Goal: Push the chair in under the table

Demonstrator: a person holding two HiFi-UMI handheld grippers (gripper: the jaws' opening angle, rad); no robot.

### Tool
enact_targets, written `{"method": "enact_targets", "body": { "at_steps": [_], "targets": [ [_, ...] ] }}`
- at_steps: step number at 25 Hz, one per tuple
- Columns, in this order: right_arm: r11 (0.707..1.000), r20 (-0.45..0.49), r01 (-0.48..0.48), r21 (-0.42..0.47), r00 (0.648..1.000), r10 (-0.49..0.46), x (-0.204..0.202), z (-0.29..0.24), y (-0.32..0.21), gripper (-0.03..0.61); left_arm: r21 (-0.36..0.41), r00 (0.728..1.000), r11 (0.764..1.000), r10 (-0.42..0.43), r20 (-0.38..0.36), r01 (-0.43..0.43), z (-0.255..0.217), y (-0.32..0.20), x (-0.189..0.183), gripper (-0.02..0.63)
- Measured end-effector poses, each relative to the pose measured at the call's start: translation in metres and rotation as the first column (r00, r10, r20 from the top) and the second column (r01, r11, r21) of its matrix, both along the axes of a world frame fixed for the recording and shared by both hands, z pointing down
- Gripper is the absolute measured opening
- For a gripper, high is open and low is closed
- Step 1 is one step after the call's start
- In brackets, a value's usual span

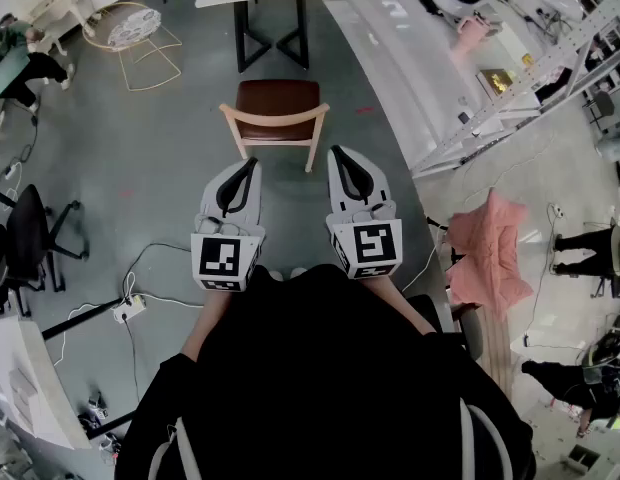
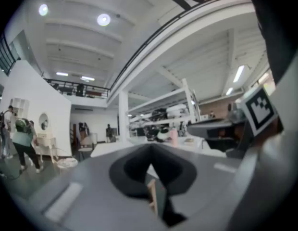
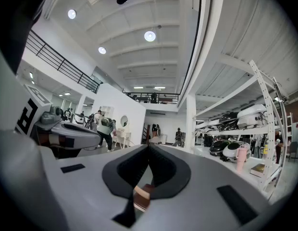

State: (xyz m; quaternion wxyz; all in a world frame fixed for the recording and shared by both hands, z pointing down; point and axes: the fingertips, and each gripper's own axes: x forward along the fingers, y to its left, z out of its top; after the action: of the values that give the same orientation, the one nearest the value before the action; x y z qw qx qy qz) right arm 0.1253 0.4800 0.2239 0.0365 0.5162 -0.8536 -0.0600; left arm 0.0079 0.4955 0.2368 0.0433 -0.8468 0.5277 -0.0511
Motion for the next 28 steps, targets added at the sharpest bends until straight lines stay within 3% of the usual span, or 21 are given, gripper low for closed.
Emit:
{"method": "enact_targets", "body": {
  "at_steps": [10, 17, 22, 28],
  "targets": [
    [0.999, 0.028, 0.044, 0.012, 0.999, -0.045, 0.011, 0.006, -0.011, 0.021, 0.039, 0.999, 0.999, 0.016, -0.032, -0.014, 0.001, -0.005, 0.018, 0.009],
    [0.998, 0.013, 0.068, -0.012, 0.998, -0.067, -0.001, 0.019, -0.032, 0.021, 0.003, 0.999, 1.000, -0.024, -0.031, 0.024, 0.016, -0.022, -0.002, 0.009],
    [0.997, 0.001, 0.071, -0.021, 0.997, -0.071, -0.014, 0.032, -0.068, 0.021, -0.020, 0.999, 0.999, -0.033, -0.028, 0.032, 0.031, -0.061, -0.016, 0.009],
    [0.998, -0.005, 0.063, -0.008, 0.998, -0.063, -0.038, 0.044, -0.147, 0.023, -0.008, 1.000, 1.000, -0.006, -0.014, 0.005, 0.044, -0.147, -0.040, 0.010]
  ]
}}
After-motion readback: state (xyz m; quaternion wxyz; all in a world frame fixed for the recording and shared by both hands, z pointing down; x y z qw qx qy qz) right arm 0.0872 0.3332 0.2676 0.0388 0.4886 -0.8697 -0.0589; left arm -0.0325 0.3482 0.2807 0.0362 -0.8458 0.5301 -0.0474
